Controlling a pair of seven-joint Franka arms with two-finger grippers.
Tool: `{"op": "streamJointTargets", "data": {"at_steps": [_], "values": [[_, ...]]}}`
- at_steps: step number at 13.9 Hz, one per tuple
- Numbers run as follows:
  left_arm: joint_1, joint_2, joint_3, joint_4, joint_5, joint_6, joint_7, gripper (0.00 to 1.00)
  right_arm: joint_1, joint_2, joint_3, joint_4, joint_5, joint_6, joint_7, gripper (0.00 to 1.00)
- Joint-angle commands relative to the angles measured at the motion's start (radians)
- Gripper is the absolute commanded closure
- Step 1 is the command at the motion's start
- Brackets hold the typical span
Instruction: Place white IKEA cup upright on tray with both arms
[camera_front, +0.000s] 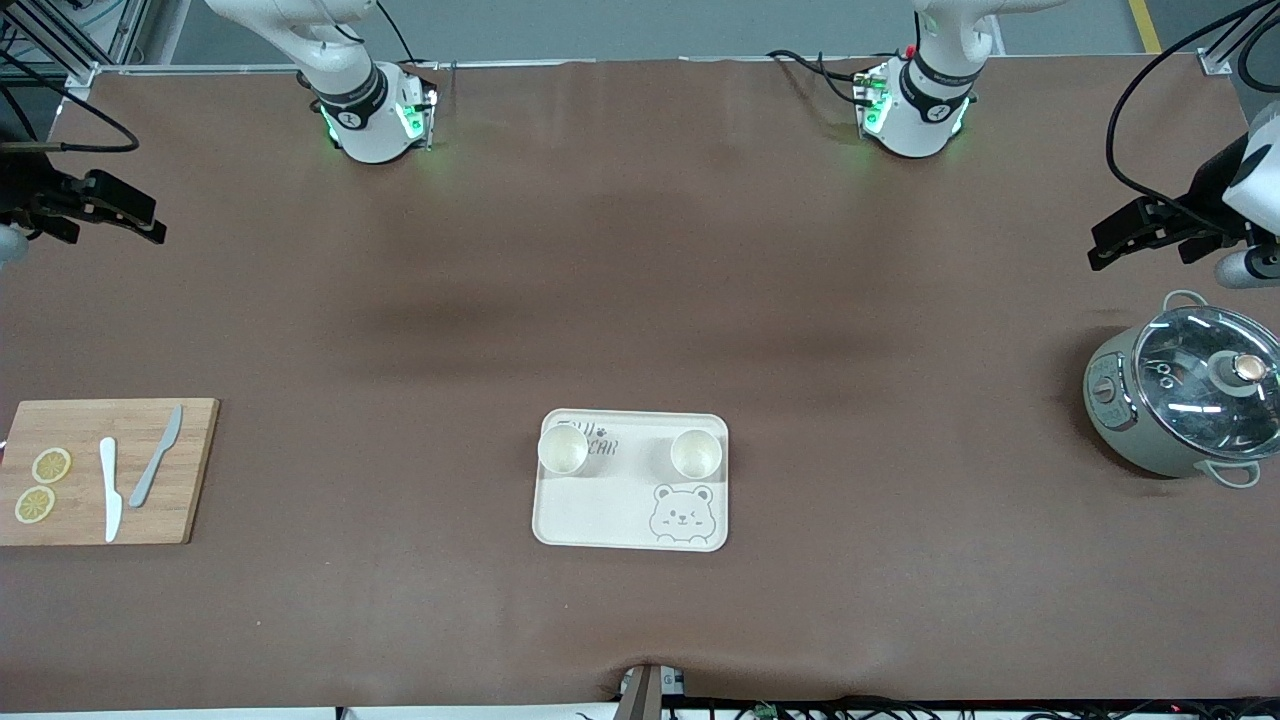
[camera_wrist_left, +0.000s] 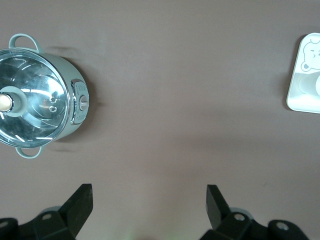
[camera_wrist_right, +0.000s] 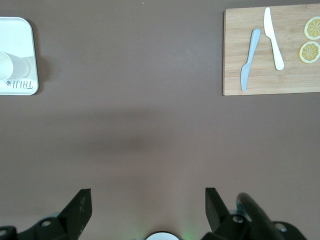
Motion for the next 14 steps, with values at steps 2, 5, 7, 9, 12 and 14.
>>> {"op": "streamJointTargets", "data": {"at_steps": [2, 5, 7, 9, 12, 14], "values": [[0.007, -0.02, -0.005, -0.006, 0.0, 0.004, 0.014, 0.0, -0.015, 0.004, 0.01, 0.015, -0.018, -0.016, -0.016, 0.0], [0.006, -0.014, -0.005, 0.001, 0.001, 0.004, 0.014, 0.0, -0.026, 0.005, 0.01, 0.015, -0.018, -0.016, -0.017, 0.0], [0.007, -0.003, -0.007, 0.013, 0.0, 0.004, 0.008, 0.0, -0.027, 0.005, 0.01, 0.015, -0.018, -0.016, -0.017, 0.0], [0.004, 0.008, -0.007, 0.016, 0.001, 0.004, 0.008, 0.0, -0.026, 0.007, 0.01, 0.015, -0.018, -0.019, -0.016, 0.0], [0.001, 0.012, -0.012, 0.016, 0.001, 0.004, 0.0, 0.0, -0.026, 0.007, 0.01, 0.016, -0.018, -0.016, -0.017, 0.0], [0.006, 0.012, -0.01, 0.017, 0.0, 0.002, -0.003, 0.0, -0.029, 0.007, 0.01, 0.021, -0.018, -0.014, -0.017, 0.0]]}}
